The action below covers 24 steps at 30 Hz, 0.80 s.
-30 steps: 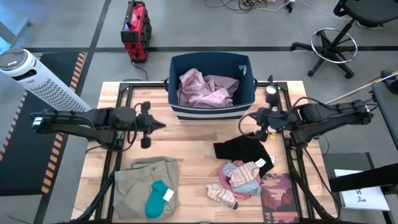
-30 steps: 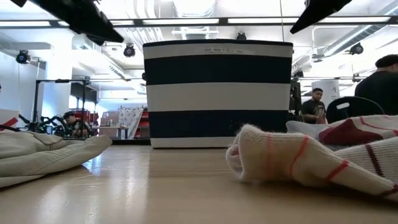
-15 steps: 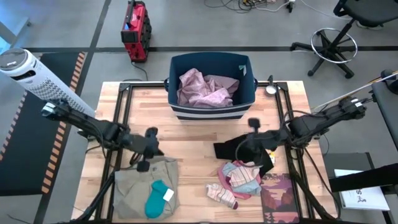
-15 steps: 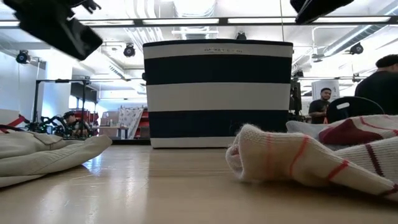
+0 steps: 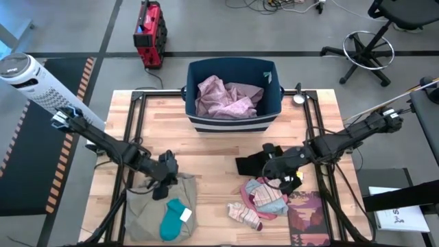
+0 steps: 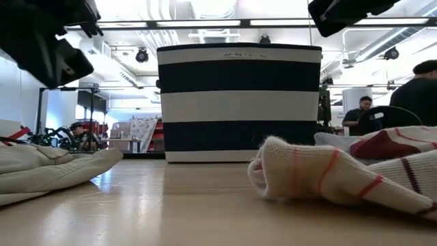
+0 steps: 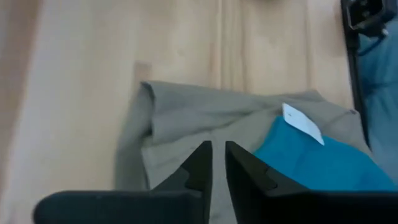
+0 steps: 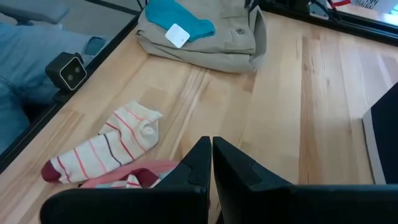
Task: Sort clothes
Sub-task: Put the top white striped sock into the blue laundry bin
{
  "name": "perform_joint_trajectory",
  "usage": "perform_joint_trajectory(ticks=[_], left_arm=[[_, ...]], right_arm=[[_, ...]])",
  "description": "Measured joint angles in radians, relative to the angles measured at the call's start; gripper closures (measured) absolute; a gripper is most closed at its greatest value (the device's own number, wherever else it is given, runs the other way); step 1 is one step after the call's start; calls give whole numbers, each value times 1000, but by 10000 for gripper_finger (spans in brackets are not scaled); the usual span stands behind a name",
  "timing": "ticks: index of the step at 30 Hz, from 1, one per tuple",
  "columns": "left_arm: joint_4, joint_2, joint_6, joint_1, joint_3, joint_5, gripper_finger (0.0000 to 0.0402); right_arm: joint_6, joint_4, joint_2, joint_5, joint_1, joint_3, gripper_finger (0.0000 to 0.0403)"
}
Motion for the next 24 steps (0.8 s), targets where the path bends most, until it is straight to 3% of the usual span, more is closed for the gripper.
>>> perform_joint_trajectory(ticks=[9, 14, 24], left_arm=[[29, 44, -58, 0, 0, 140, 265], [41, 96, -53, -3, 0, 150, 220], [113, 223, -47, -37, 0, 250, 215]], right_arm=[[0, -2, 6, 0, 0, 0, 401], [8, -8, 7, 0, 0, 0, 401], [16, -10, 7, 0, 0, 0, 401]])
